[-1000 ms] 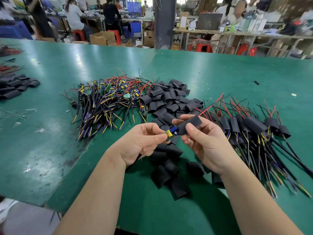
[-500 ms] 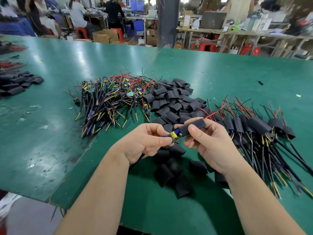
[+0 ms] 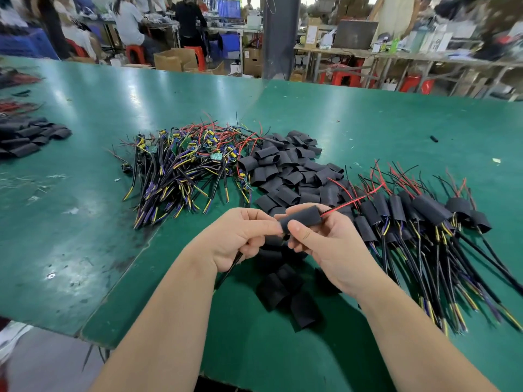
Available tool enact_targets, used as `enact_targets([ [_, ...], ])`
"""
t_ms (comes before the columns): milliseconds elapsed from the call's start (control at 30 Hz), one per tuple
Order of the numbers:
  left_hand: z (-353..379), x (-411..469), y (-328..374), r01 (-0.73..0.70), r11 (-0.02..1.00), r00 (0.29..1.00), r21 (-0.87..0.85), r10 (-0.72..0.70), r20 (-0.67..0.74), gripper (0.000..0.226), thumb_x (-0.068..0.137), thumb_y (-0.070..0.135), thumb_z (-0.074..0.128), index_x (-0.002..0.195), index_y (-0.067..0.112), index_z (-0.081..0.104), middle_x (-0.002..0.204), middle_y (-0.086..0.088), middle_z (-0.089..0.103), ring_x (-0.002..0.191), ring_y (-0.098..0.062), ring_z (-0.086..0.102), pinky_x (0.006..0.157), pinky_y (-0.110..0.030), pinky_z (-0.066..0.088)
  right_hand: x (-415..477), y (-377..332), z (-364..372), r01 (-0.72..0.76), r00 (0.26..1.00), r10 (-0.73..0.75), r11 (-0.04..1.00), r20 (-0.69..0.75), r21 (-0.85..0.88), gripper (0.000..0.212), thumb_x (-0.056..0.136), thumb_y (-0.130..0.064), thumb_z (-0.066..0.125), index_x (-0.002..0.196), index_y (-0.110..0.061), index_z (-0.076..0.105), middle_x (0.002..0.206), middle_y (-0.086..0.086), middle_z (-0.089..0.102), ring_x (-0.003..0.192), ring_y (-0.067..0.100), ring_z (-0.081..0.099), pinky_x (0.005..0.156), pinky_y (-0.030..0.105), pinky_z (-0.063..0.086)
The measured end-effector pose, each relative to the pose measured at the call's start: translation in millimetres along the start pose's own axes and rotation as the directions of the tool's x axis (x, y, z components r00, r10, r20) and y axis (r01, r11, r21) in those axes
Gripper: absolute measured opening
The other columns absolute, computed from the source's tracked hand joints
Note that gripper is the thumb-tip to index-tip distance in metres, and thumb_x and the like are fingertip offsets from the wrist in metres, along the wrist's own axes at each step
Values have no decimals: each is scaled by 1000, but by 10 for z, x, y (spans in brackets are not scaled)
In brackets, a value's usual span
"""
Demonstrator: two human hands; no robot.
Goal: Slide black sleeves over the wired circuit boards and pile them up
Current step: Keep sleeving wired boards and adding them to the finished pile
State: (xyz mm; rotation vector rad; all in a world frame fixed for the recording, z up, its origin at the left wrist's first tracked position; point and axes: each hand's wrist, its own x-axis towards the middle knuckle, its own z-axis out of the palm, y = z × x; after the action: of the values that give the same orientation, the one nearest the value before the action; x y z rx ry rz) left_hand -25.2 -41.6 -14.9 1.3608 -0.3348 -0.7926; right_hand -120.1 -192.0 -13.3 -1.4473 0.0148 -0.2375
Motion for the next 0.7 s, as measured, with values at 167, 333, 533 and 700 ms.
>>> enact_targets([
  [167, 7, 17, 2, -20, 999, 996, -34, 17, -87, 21, 74, 5, 72, 56, 16, 71, 54, -1, 58, 44, -6, 50, 43, -14, 43, 10, 66, 36, -45, 998, 38, 989, -55, -138, 13, 91, -11, 62, 99, -21, 63, 72, -13, 66, 64, 4, 56, 61, 18, 48],
  [333, 25, -7, 22, -33, 993, 999, -116, 33, -6, 16, 70, -2, 69, 71, 11, 77, 65, -7, 68, 54, -11, 63, 56, -19, 54, 37, 29, 21, -95, 987, 96, 995, -128, 13, 22, 92, -6, 58, 110, -18, 61, 77, -8, 65, 67, 8, 57, 62, 21, 47],
  [533, 70, 3, 3, -92, 994, 996, -54, 92, -8, 30, 53, 11, 80, 72, 15, 57, 66, -6, 68, 53, -17, 65, 48, -23, 53, 64, -14, 37, -55, 990, 72, 989, -120, 139, 31, 94, -3, 53, 118, -23, 51, 81, -12, 67, 71, 5, 61, 60, 19, 45],
  [700, 115, 3, 13, -142, 984, 989, -105, 137, -52, 32, 58, 8, 77, 72, 13, 49, 61, -6, 66, 48, -16, 62, 44, -20, 50, 47, -49, 46, -35, 991, 42, 998, -129, 60, 22, 94, -4, 54, 109, -19, 59, 87, -8, 69, 75, 8, 61, 61, 20, 47],
])
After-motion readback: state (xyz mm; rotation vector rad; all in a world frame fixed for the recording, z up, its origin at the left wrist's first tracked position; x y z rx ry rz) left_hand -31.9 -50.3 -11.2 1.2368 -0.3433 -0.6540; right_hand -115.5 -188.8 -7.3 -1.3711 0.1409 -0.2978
